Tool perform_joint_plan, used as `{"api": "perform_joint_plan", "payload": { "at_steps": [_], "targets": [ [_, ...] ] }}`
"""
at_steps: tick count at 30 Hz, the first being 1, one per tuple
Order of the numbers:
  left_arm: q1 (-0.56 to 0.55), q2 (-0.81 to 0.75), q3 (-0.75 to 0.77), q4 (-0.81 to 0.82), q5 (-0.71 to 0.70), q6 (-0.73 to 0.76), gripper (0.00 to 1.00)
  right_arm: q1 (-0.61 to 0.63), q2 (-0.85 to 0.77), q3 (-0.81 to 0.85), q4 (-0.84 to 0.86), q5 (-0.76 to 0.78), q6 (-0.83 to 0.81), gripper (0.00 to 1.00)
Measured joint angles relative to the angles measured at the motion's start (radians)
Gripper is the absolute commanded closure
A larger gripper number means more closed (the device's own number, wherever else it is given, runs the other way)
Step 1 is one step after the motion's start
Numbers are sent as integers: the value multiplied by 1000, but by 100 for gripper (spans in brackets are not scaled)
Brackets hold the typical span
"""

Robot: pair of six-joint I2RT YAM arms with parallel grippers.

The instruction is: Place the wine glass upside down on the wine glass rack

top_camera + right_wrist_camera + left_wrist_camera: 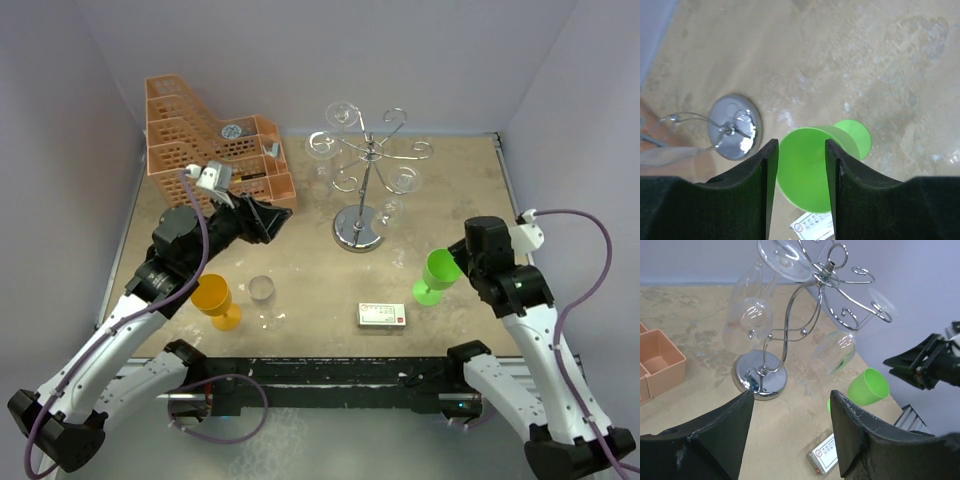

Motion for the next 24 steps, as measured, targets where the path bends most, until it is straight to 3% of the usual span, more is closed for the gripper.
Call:
{"api": "perform_joint_plan", "payload": {
  "at_steps": [11,19,24],
  "targets": [
    [0,11,121,-29,-30,62,40,0,74,-154,-26,23,101,64],
    [0,-5,136,-27,-95,86,40,0,115,-148,-5,19,96,63],
    [0,-4,136,-21,-139,87,40,0,105,-59,-3,17,50,59]
  ]
}}
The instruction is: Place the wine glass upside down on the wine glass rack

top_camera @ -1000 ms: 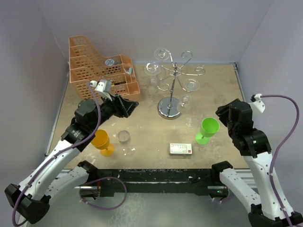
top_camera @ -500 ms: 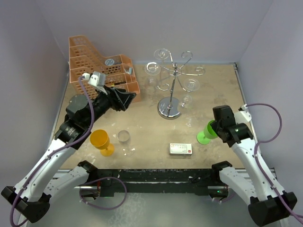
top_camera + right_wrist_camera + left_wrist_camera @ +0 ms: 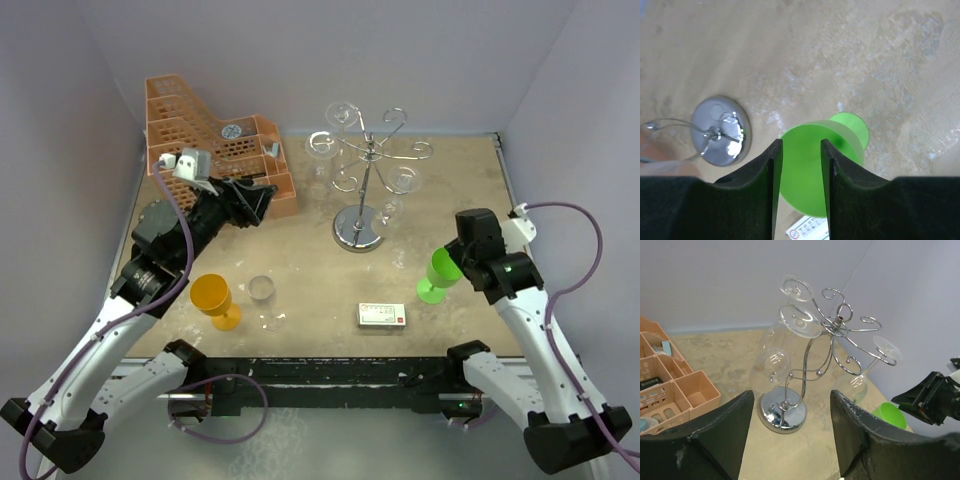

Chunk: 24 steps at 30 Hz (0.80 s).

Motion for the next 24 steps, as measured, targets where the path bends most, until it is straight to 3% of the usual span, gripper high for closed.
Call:
{"api": "perform_joint_plan", "payload": {
  "at_steps": [9,19,24],
  "targets": [
    [0,34,0,55,-42,18,40,0,-32,61,77,-82,-101,57],
    [0,64,0,80,-44,42,40,0,83,6,150,-158,-107,61],
    [0,59,0,81,-44,43,40,0,117,1,163,-158,-105,78]
  ]
}}
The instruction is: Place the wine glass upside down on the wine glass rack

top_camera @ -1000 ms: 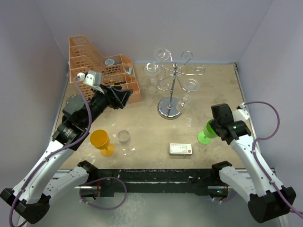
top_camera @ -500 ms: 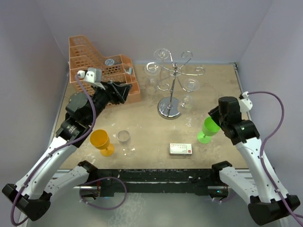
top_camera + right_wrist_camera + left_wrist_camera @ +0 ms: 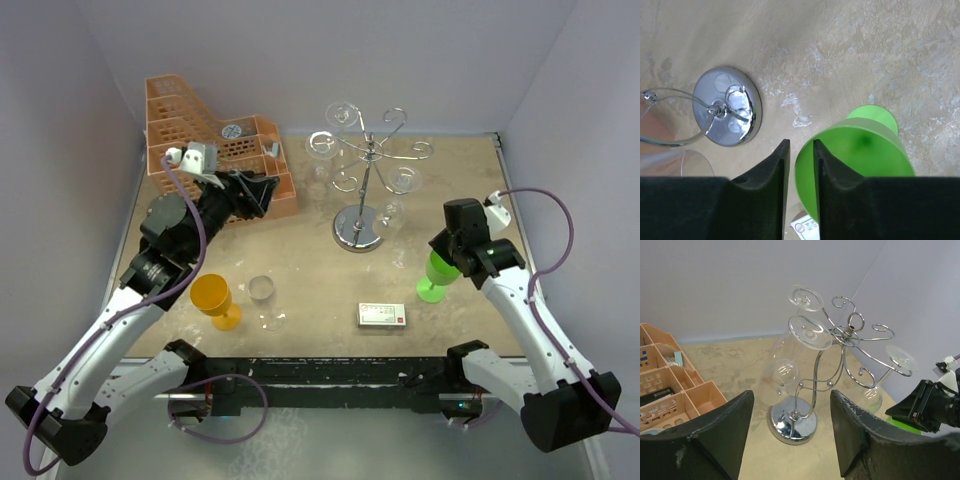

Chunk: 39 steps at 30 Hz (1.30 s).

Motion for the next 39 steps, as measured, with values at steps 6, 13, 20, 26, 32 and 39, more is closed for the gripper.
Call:
{"api": "perform_joint_plan", "payload": {
  "at_steps": [6,13,20,26,32,39],
  "targets": [
    [0,-2,15,-5,0,1,40,0,6,-3,13,-2,-5,100],
    [0,12,103,-13,26,-6,39,0,-46,-4,27,7,-11,100],
    [0,45,167,17,90,-65,38,0,-183,12,11,64,-22,100],
    [0,100,204,89,173,-193,37,0,-296,137,4,132,-27,100],
    [-2,178,222,292,259,-403,38,0,-445,225,51,191,-28,100],
    [-145,322,255,499,245,-553,39,0,-568,237,240,203,-101,100]
  ]
}}
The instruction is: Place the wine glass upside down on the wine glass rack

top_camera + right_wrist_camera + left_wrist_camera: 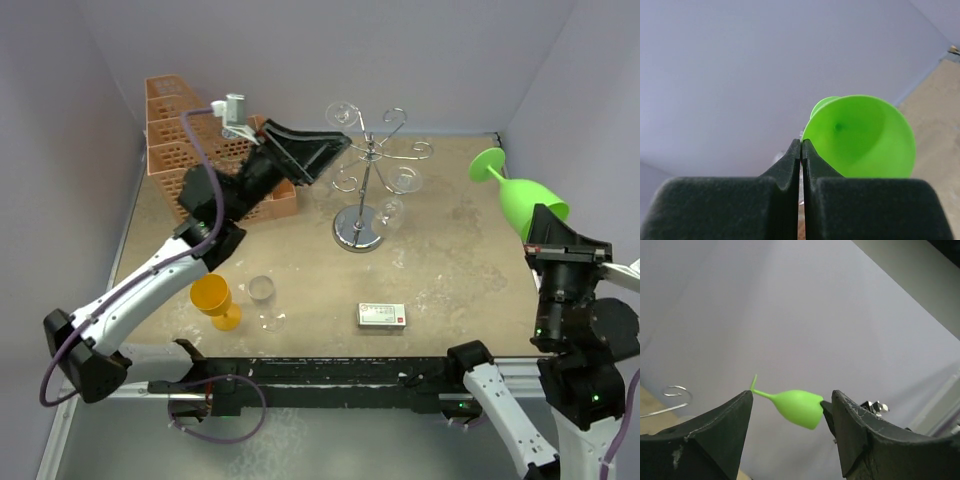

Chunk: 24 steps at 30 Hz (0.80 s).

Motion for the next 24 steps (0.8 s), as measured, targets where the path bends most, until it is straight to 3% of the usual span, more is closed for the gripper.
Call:
{"api": "perform_joint_plan", "payload": {
  "at_steps": [6,12,24],
  "targets": [
    [-198,176,13,151,-50,-68,39,0,-58,-10,184,-63,-28,100],
    [-323,301,47,226,-151,-124,40,0,-106,-48,330,-150,-25,100],
    [-363,407,158,291,-378,-257,43,0,-110,-134,437,-300,39,100]
  ]
}}
